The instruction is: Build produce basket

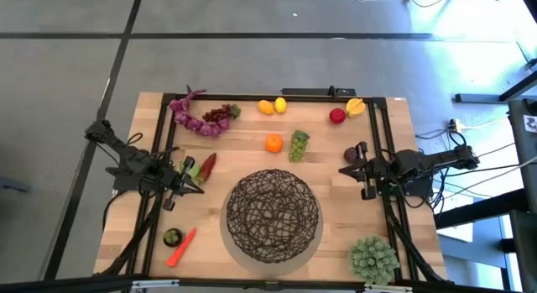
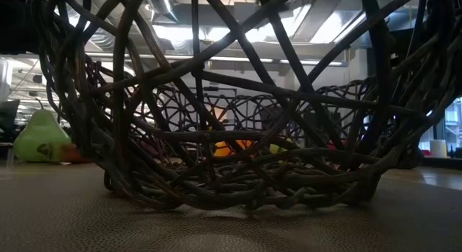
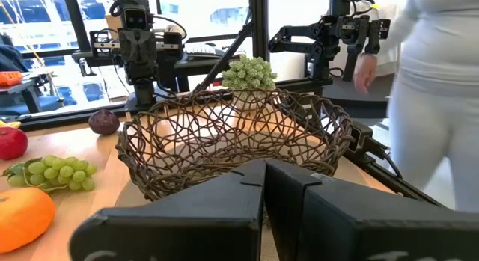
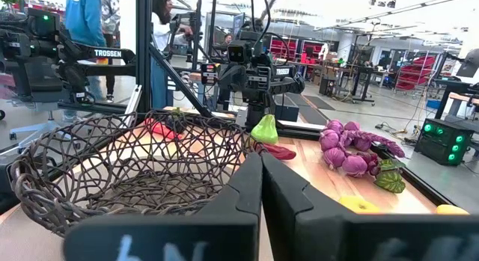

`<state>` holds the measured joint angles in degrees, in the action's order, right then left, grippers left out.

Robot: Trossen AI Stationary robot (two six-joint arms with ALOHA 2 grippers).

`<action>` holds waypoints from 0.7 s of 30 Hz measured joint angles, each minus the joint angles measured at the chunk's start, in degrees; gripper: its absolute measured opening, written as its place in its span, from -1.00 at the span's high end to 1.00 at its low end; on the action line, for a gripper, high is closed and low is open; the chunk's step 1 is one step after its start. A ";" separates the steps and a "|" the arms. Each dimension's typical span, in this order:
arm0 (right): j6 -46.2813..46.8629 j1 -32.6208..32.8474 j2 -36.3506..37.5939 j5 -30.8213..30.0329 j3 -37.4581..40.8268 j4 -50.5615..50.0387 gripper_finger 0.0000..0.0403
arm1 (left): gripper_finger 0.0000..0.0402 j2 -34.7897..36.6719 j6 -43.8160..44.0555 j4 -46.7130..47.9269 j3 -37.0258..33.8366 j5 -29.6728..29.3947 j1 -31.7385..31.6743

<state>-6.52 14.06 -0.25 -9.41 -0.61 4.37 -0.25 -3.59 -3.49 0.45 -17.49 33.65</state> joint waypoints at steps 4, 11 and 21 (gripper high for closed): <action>0.00 -0.01 0.00 0.00 0.01 -0.01 0.96 | 1.00 0.00 0.00 0.00 0.01 0.01 0.01; 0.00 -0.02 0.00 0.00 0.00 0.01 0.96 | 1.00 0.00 -6.99 -1.28 0.06 -5.21 -0.18; 0.00 -0.02 -0.02 0.00 0.01 0.01 0.96 | 1.00 -5.13 -7.09 3.03 17.83 -26.06 -2.19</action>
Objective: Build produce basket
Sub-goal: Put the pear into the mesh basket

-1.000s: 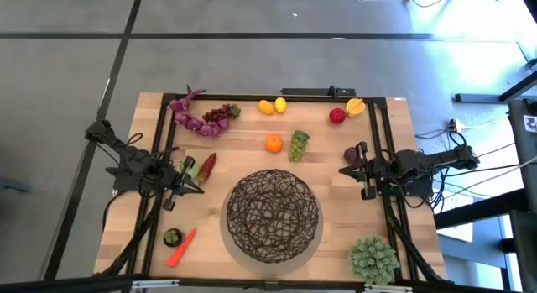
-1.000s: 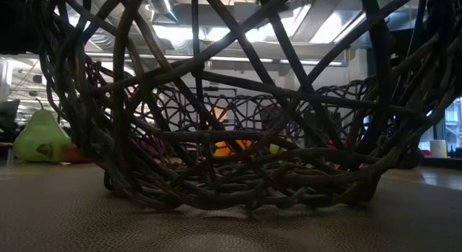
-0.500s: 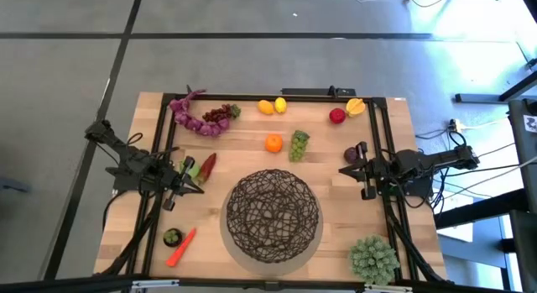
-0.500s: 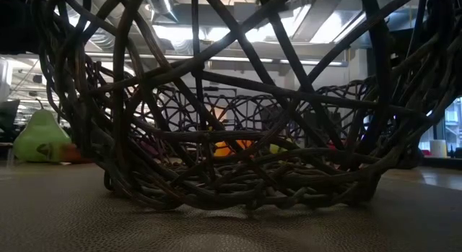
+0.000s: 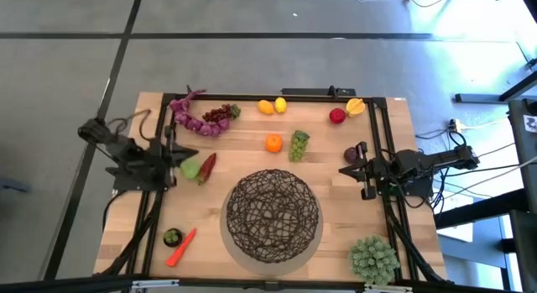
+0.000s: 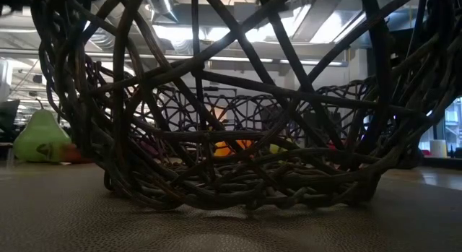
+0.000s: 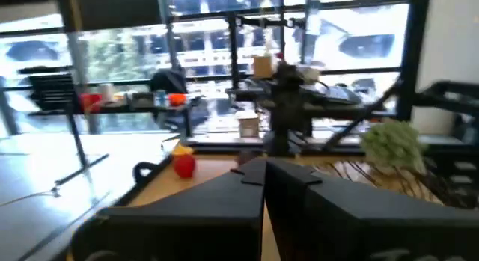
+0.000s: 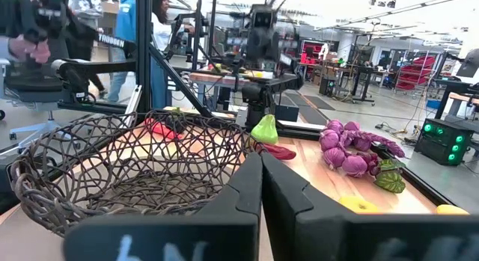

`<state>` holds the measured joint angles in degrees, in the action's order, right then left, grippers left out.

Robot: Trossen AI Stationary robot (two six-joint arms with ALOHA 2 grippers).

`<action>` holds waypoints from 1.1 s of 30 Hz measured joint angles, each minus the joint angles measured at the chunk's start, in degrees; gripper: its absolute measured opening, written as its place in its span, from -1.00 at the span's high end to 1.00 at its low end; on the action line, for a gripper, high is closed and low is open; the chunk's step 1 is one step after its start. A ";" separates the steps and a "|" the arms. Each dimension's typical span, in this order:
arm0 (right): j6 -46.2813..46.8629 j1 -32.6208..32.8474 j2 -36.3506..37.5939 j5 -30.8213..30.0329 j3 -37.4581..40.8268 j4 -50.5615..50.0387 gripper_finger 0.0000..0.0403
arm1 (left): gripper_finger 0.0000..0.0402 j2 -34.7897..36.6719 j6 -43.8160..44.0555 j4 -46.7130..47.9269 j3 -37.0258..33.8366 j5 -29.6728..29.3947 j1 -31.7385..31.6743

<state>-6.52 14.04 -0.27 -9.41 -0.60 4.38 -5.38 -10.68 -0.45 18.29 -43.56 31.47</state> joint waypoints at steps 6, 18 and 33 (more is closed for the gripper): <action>0.00 0.01 0.02 0.00 -0.01 0.00 0.96 | 1.00 -12.82 12.49 18.91 14.56 -7.68 -0.15; 0.50 0.01 0.02 0.01 0.00 1.49 0.96 | 1.00 -36.17 62.32 60.01 35.83 14.01 -8.76; 10.28 0.00 -8.05 -4.09 -18.56 -18.88 0.96 | 1.00 -44.29 71.63 63.04 36.39 26.44 -17.90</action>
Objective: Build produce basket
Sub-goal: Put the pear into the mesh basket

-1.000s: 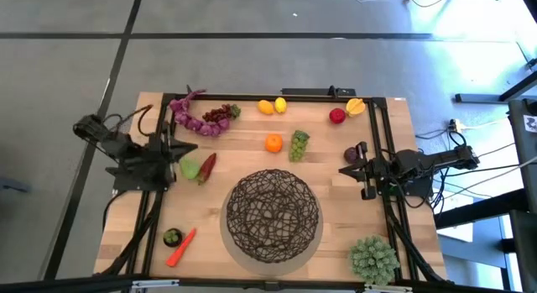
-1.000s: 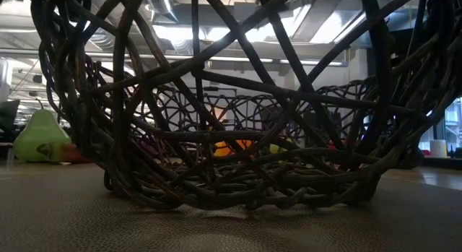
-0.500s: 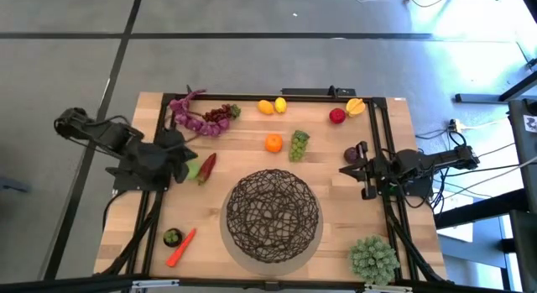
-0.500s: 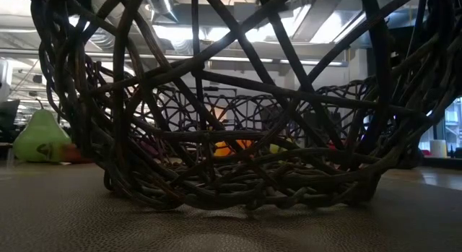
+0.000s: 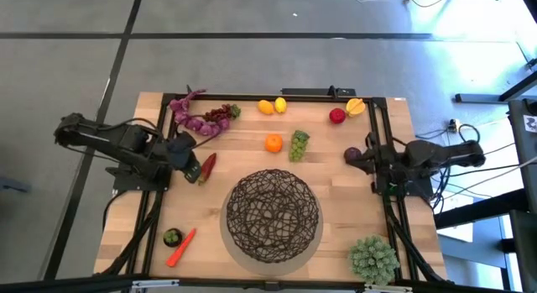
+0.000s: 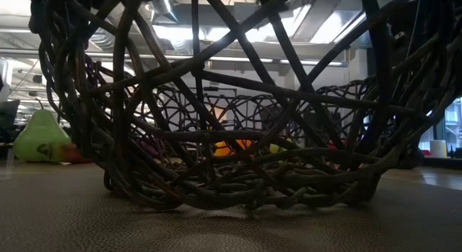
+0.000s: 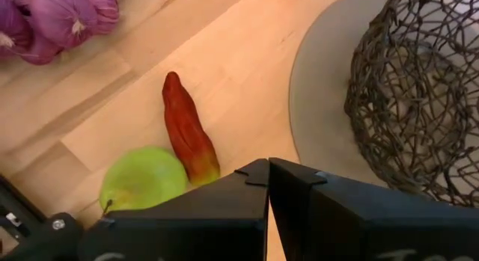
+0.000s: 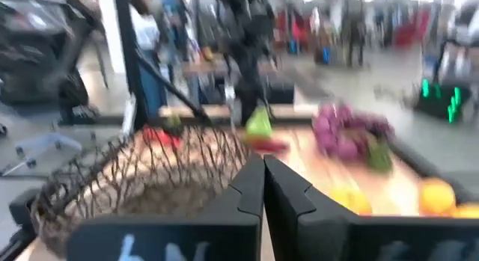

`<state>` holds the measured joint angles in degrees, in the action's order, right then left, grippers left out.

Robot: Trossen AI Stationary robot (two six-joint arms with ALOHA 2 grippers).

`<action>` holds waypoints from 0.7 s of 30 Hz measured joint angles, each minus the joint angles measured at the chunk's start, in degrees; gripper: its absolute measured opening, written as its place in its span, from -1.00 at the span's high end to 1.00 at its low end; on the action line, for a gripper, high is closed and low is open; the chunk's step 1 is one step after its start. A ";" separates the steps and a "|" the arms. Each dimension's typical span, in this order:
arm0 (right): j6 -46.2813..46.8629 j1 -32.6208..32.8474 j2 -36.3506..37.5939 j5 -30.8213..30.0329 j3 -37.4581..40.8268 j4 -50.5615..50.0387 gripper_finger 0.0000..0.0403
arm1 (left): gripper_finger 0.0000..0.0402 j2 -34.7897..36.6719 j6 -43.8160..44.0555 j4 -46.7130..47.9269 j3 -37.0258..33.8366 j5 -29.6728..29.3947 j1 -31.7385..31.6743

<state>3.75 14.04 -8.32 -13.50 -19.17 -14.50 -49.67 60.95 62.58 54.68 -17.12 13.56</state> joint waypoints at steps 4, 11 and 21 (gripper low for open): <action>4.93 0.00 -8.85 -1.96 -8.62 -7.65 0.96 | 1.00 0.00 -0.03 -0.95 0.00 -0.89 -0.07; 8.95 0.00 -21.67 -2.49 -20.52 -13.70 0.96 | 1.00 0.00 -0.18 -1.33 -0.02 -1.77 -0.07; 15.36 0.00 -33.37 -2.07 -30.91 -21.67 0.96 | 1.00 0.00 -1.94 -1.78 -0.07 -1.76 -0.07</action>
<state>19.12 14.04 -41.69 -15.57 -50.08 -36.17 -49.67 59.01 60.81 54.61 -18.87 13.50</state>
